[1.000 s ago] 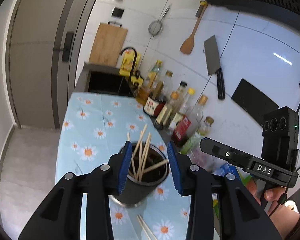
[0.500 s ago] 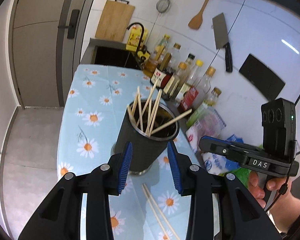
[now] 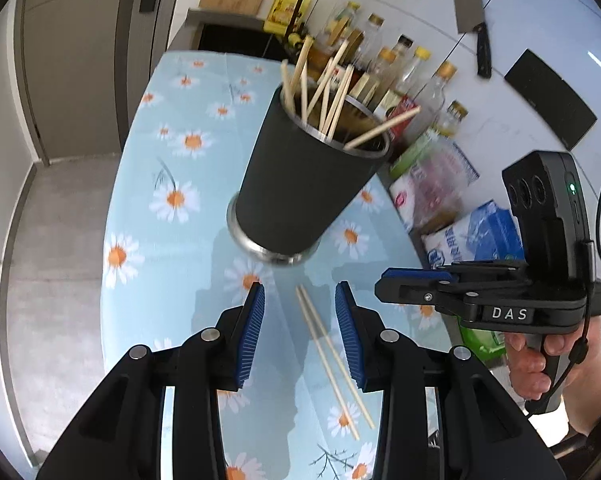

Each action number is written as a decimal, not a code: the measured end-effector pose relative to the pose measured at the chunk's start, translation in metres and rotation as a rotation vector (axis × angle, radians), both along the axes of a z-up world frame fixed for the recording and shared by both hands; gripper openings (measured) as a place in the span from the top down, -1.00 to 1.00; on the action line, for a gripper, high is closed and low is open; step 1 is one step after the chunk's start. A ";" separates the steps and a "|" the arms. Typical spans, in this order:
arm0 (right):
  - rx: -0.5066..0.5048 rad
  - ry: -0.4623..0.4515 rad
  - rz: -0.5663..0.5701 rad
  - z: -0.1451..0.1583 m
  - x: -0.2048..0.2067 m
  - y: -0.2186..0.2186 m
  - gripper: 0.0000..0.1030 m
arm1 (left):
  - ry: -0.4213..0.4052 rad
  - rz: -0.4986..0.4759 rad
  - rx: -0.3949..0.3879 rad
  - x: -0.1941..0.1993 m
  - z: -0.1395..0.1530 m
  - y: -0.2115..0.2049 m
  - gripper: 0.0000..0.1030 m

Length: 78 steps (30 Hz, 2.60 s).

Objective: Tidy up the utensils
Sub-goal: 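Move both grippers back down toward the last chopsticks, then close the right gripper on one chopstick while the left gripper closes on the other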

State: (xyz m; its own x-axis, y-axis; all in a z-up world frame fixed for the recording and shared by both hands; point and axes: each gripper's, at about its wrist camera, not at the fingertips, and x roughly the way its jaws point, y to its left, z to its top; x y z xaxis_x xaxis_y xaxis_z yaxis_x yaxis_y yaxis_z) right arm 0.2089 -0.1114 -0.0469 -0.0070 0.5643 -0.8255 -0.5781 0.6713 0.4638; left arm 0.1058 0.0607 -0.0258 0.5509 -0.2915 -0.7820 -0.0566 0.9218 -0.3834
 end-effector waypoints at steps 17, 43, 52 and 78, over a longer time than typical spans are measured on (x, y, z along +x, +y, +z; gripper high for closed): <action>-0.278 0.166 0.076 -0.071 0.000 0.034 0.62 | 0.165 -0.033 -0.020 -0.025 -0.057 -0.003 0.31; -0.544 0.002 0.061 -0.099 -0.036 0.083 0.87 | 0.194 0.030 -0.021 -0.035 -0.076 0.004 0.31; -0.444 0.139 -0.005 -0.098 -0.017 0.062 0.89 | 0.275 0.011 -0.025 -0.020 -0.082 -0.010 0.31; -0.018 0.216 -0.048 -0.040 0.005 -0.054 0.89 | 0.544 0.036 0.084 0.055 -0.106 -0.086 0.60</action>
State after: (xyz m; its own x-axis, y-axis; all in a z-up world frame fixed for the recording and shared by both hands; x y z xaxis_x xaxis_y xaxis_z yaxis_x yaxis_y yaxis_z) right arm 0.2144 -0.1652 -0.0870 -0.1579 0.5536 -0.8177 -0.4335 0.7051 0.5611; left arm 0.1605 -0.0250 -0.1318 0.0695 -0.2044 -0.9764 -0.2576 0.9419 -0.2155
